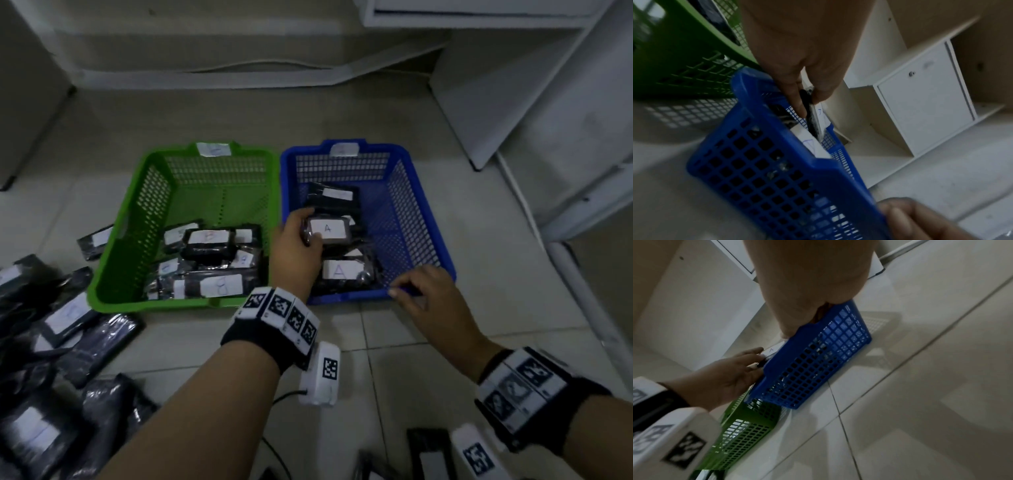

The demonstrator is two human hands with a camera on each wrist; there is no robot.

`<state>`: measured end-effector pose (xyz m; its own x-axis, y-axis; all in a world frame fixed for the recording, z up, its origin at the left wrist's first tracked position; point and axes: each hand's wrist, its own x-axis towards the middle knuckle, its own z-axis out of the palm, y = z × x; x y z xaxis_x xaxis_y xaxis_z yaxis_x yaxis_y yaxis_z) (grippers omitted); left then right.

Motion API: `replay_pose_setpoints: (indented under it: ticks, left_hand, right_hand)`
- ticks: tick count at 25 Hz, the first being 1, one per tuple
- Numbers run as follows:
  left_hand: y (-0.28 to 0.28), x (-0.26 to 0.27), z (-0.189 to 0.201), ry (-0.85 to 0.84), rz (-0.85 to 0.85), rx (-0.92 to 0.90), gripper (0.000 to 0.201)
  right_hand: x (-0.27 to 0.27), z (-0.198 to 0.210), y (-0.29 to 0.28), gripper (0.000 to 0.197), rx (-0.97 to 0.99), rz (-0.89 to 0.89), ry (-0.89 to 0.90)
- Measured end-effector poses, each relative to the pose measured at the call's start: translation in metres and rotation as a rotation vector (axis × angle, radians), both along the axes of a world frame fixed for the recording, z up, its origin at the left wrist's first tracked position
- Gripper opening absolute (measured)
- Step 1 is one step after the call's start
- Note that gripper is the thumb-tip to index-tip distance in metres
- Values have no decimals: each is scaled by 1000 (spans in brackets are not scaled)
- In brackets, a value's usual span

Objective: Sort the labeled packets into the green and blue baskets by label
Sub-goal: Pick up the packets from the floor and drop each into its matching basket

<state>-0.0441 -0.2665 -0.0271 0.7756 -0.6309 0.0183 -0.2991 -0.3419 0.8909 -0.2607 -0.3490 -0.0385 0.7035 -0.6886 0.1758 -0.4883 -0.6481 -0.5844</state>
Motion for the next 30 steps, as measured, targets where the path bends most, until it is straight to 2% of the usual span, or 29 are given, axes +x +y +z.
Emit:
replay_pose_setpoints:
  ticks: [2,4,7,9,13,15,17,19,21,23,26,28,30]
  left_hand:
    - [-10,1,-3,-143,-53,116,43]
    - [-16,4,-5,-228,-141,254,45]
    - [-16,-2,-11,-238,-283,404,46]
    - [-5,-12,-11,-276,-330,318,43]
    - [41,-53,-9,-609,-337,3,29]
    - [66,-86,-12,-672,-477,-54,23]
    - [90,-113,-26,-559,-807,-29,20]
    - [110,-128,-40,-397,-1105,130,26]
    - [122,-133,-51,-323,-1264,294,44]
    - [128,-135,-57,-328,-1346,402,58]
    - [130,-135,-60,-368,-1402,480,53]
    - [127,-133,-56,-365,-1390,525,45]
    - [122,-123,-44,-250,-1324,592,37]
  right_hand:
    - [-4,-3,0,18,44,27,-17]
    - [-1,-4,-4,13,93,25,-13]
    - [2,1,-7,7,158,25,41]
    - [0,5,-4,8,161,23,56]
    - [-31,5,25,35,-72,9,10]
    - [-60,-2,51,38,-37,-25,11]
    - [-90,-13,76,36,126,-68,87]
    - [-115,-23,98,32,261,-128,185]
    - [-131,-27,113,31,340,-181,305]
    - [-136,-27,126,51,426,-169,446]
    - [-130,-27,137,70,479,-123,570]
    - [-123,-28,136,67,494,-108,578]
    - [-112,-26,128,52,529,-68,531]
